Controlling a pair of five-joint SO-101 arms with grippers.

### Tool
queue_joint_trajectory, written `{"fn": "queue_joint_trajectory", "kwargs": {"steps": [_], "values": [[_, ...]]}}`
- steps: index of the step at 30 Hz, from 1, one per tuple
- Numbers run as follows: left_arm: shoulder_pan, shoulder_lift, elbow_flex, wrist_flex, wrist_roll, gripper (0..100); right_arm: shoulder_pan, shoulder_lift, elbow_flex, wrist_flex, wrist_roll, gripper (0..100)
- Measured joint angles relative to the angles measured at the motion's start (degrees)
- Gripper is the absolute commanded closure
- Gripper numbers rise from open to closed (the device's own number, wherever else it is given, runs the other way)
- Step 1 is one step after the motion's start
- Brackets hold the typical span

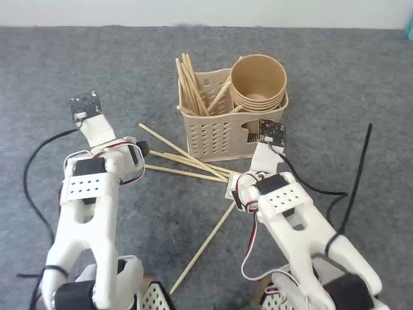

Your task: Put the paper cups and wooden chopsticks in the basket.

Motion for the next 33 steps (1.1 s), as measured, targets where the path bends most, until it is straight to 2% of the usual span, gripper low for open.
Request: {"fn": "queue_joint_trajectory", "kwargs": {"steps": [3, 8, 16, 18, 21, 23, 28, 33], "values": [[0.0, 0.0, 0.0, 0.0, 0.0, 76, -0.1, 4.1, -1.2, -0.1, -0.3, 98.6], [0.0, 0.0, 0.0, 0.0, 0.0, 76, -0.1, 8.4, -4.1, 1.7, -0.6, 86.7], [0.0, 0.0, 0.0, 0.0, 0.0, 76, -0.1, 11.8, -5.4, 2.0, -0.8, 86.6], [0.0, 0.0, 0.0, 0.0, 0.0, 76, -0.1, 12.9, -5.9, 1.4, -0.8, 87.6], [0.0, 0.0, 0.0, 0.0, 0.0, 76, -0.1, 14.2, -6.3, 0.0, -0.9, 99.8], [0.0, 0.2, 0.0, 0.0, 0.0, 76, 0.6, 15.0, -6.3, -0.3, -0.8, 97.6], [0.0, 0.2, 0.3, 0.0, 0.0, 76, 0.7, 15.4, -6.6, 1.4, -0.8, 99.2], [0.0, 0.2, 4.4, -5.5, 0.0, 76, -0.1, 7.6, -6.8, 7.3, 0.4, 99.2]]}}
